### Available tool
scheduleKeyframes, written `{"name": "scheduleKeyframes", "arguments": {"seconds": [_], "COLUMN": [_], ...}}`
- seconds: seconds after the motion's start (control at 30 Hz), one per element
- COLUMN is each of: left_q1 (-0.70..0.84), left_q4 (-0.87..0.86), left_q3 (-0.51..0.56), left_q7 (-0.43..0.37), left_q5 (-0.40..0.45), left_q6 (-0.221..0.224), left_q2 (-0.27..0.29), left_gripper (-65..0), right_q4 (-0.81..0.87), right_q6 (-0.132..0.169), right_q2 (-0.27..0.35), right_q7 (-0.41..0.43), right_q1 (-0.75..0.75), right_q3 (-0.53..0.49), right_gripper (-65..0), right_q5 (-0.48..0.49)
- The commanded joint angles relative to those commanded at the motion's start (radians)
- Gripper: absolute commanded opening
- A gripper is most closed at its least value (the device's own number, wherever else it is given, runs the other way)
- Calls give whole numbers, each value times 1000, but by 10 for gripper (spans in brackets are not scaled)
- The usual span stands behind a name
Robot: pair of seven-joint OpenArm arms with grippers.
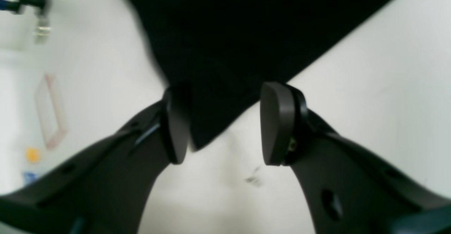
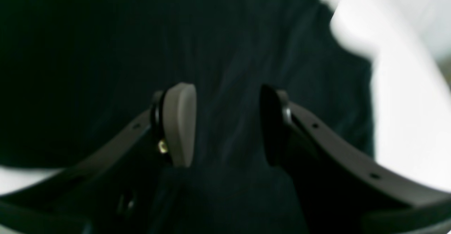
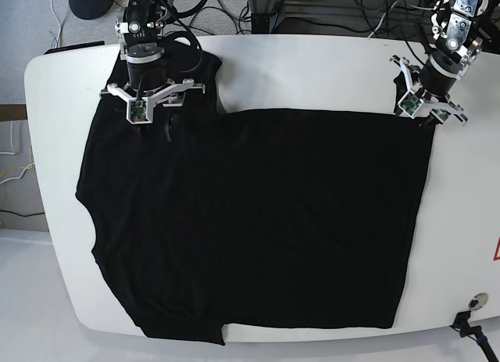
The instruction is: Fold the T-shirt properly
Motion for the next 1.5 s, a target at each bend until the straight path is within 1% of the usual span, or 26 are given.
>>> {"name": "scheduleKeyframes", "arguments": {"seconds": [0.07,0.13,0.2,0.33,0.43,0.5,0.57,0.63,0.7,0.73,0.83,0.93,1.03,1.07,1.1,1.13,1.17,1.2,1.37,1.5], "left_q1": [-23,-31,-31,-28,-26,-25,-5,0,0,-2,-2,-3,-3,-3,-3,-3,-3,-3,-3,-3], "left_q4": [-66,-94,-98,-94,-75,-29,25,81,114,124,129,126,124,124,124,124,124,124,123,123], "left_q3": [0,0,0,0,-5,-20,-54,-78,-109,-129,-164,-164,-163,-161,-161,-160,-160,-158,-158,-158], "left_q7": [-3,-3,-3,-3,-5,-5,-5,-5,-5,-5,-5,-5,-5,-5,-5,-5,-5,-5,-5,-5], "left_q5": [-2,-2,-2,-2,-2,-3,-3,-3,-3,-3,-3,-3,-3,-3,-3,-3,-2,-2,-2,-2], "left_q6": [0,-2,-2,-2,-2,-2,-3,-32,-58,-66,-66,-66,-66,-66,-66,-66,-66,-66,-66,-66], "left_q2": [43,87,100,101,94,91,77,75,78,78,80,80,80,80,80,80,80,80,80,80], "left_gripper": [-360,-360,-360,-360,-360,-360,-360,-360,-360,-360,-360,-360,-360,-360,-360,-360,-360,-360,-360,-360], "right_q4": [-11,-29,-48,-64,-28,29,46,46,48,48,46,41,41,41,40,40,40,40,38,-3], "right_q6": [0,0,0,0,2,2,2,2,2,2,0,0,2,14,38,60,74,78,78,80], "right_q2": [-8,-8,-8,-3,-3,-3,-3,-3,-3,-3,-6,-6,-5,-2,2,14,37,64,193,305], "right_q7": [-12,-41,-55,-66,-60,-31,15,40,46,64,98,86,-5,-12,-14,-15,-15,-17,-41,-43], "right_q1": [25,34,48,46,21,-5,-23,-26,-29,-29,-26,3,17,17,15,12,9,8,-12,-12], "right_q3": [-6,-17,-34,-35,-28,-28,-28,-28,-28,-28,-28,-26,-11,-8,-6,-6,-5,-5,-5,-5], "right_gripper": [-361,-361,-361,-361,-362,-362,-362,-362,-362,-362,-362,-362,-362,-362,-362,-362,-362,-362,-362,-362], "right_q5": [0,3,-2,3,5,5,3,3,3,3,3,5,5,5,-5,-6,-6,-6,-6,-6]}}
